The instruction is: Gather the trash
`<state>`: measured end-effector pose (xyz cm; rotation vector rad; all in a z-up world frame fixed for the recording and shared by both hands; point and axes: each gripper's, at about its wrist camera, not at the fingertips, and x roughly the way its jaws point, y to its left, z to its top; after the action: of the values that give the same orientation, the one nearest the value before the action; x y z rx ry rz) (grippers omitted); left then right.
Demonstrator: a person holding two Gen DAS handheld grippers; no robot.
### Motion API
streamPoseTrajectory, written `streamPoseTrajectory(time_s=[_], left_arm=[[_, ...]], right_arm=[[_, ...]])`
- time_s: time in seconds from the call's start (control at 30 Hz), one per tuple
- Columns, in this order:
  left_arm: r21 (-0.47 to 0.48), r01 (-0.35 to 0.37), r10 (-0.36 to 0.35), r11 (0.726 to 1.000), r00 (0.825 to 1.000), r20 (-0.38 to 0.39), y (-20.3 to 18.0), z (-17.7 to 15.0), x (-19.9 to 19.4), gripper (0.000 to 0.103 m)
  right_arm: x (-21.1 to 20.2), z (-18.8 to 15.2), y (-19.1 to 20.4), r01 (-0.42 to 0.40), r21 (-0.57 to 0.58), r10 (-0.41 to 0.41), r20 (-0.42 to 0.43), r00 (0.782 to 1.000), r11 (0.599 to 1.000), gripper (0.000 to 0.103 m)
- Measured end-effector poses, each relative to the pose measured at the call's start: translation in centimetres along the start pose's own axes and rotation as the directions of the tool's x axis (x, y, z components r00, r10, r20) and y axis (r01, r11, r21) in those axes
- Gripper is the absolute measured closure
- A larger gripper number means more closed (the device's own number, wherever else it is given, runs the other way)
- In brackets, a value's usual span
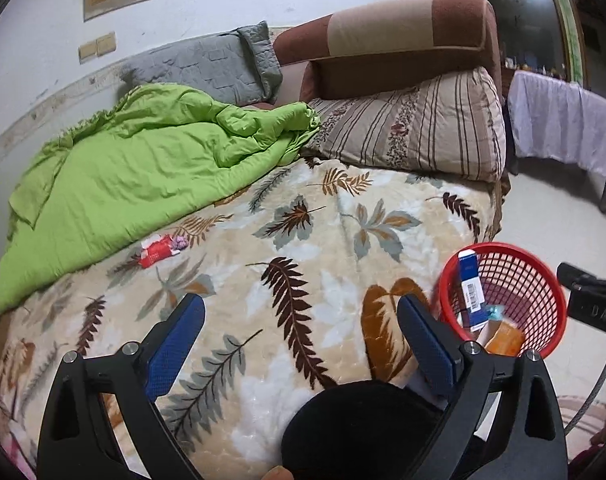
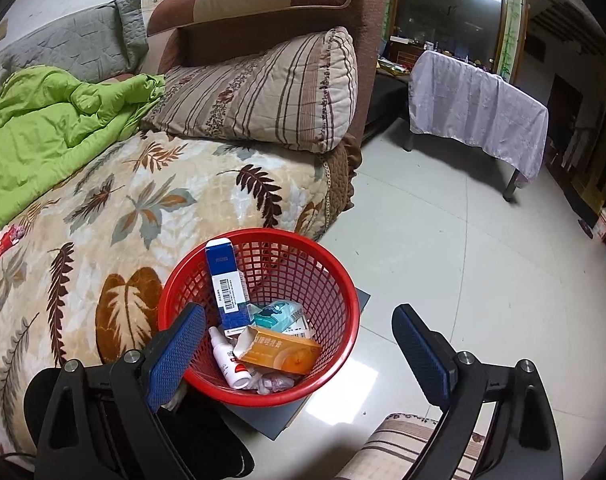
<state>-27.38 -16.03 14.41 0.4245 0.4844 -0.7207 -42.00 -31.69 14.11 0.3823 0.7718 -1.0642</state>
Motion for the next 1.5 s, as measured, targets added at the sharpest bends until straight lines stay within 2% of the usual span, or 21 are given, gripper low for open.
streamPoseTrajectory(time_s=[0.13, 0.23, 0.8, 1.5], left_arm=[[0.026, -0.052, 0.052, 0.998, 0.999, 0.004, -0.51, -0.1, -0.05, 0.007], [0.031, -0.062, 0.061, 0.998, 0.998, 0.014, -0.47, -0.2, -0.18, 0.007], [0.0, 0.054, -0.054, 0.999, 0.999, -0.002, -0.31, -0.21, -0.39, 0.007], [0.0, 0.079, -0.079, 0.997, 0.997, 0.003, -0.52, -0.2, -0.61, 0.007]], right_arm=[[0.0, 0.01, -0.05, -0.002, 0.002, 0.002, -0.001, 1.0, 1.0, 0.006], [-0.01, 0.02, -0.06, -0.004, 0.0, 0.004, 0.001, 1.0, 1.0, 0.007], [0.25, -0.03, 0.13, -0.008, -0.009, 0.008, -0.005, 1.0, 1.0, 0.007], [0.42, -0.21, 0.12, -0.008, -0.008, 0.008, -0.01, 1.0, 1.0, 0.007]])
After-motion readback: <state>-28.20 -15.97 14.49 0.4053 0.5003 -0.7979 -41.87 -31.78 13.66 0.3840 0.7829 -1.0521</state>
